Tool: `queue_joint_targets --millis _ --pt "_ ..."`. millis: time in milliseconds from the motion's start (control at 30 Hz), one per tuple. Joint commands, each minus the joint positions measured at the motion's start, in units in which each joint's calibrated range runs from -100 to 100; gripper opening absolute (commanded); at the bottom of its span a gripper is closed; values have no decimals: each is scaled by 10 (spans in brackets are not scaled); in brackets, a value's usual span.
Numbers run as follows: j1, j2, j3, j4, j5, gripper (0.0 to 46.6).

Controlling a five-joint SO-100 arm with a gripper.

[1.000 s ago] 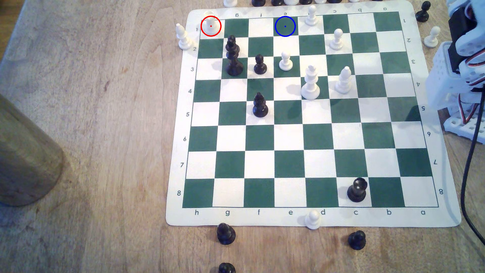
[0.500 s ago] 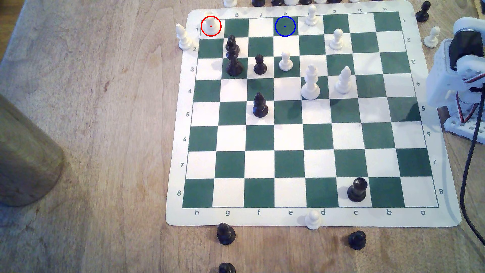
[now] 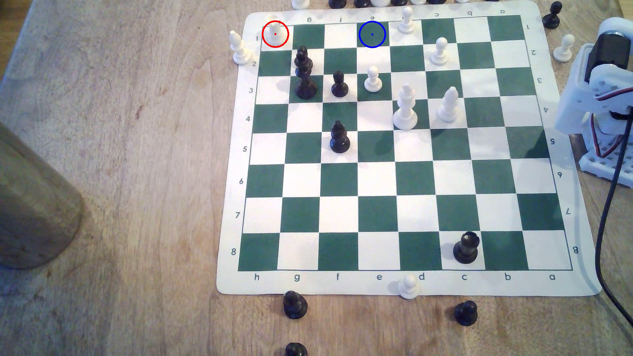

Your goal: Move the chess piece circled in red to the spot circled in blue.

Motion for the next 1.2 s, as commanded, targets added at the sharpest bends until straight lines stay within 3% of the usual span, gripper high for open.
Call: queue_joint_targets --millis 0,333,500,667,733,900,1167 --pt "-17 158 -105 46 3 2" --pt "-36 438 -278 71 -12 2" --pt "-34 588 -441 144 -41 4" --pt "-4 711 -537 147 -64 76" --pt "6 755 -558 117 -84 128" --pt "19 855 -643 116 -103 144" --pt "5 980 -758 116 -107 134"
